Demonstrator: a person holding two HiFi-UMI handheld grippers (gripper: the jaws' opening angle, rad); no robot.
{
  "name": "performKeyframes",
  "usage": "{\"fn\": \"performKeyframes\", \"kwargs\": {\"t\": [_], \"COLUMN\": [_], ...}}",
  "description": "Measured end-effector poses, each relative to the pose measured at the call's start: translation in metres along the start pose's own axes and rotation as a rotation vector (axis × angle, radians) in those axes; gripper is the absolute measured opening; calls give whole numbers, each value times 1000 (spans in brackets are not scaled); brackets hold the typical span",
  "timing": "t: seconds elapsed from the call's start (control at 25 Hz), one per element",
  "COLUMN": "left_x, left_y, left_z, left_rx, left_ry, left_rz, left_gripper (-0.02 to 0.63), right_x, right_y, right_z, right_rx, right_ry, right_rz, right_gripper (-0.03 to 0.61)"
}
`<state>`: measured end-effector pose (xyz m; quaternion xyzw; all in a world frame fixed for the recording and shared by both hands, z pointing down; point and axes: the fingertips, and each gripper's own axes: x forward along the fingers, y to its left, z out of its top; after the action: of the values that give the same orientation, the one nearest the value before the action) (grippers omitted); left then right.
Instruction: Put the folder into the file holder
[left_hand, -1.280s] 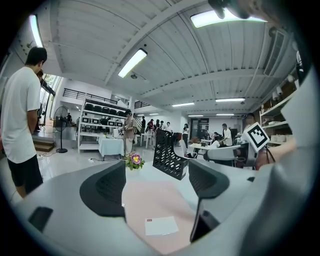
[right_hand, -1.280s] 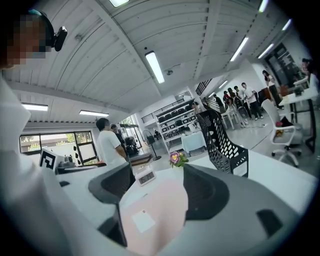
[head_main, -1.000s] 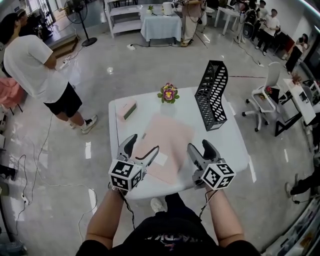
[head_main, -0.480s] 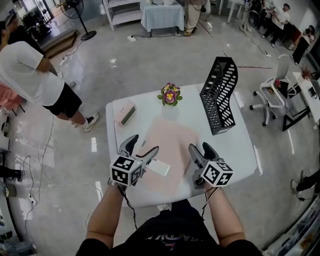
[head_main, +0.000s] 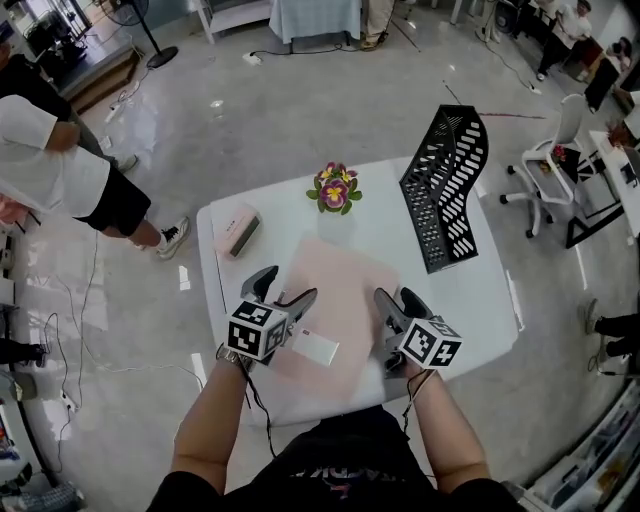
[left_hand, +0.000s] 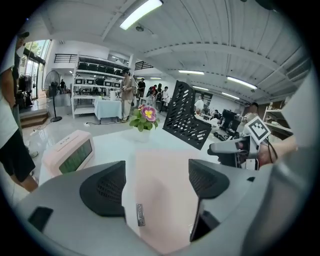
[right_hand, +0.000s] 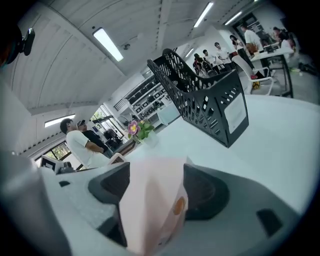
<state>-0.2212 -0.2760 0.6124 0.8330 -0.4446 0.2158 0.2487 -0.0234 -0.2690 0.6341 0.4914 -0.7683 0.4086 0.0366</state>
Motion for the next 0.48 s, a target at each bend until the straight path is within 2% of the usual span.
{"fn": "performKeyframes", "kwargs": {"t": [0.48], "left_x": [49], "left_y": [23], "left_z": [-18], "left_rx": [-36], "left_ry": [115], "left_rz": [-45], "left_gripper": [379], "right_x": [30], "right_y": [-18], "right_z": [-12], "right_rx": [51], "right_ry": [68], "right_rz": [-57], "right_gripper": [319]}}
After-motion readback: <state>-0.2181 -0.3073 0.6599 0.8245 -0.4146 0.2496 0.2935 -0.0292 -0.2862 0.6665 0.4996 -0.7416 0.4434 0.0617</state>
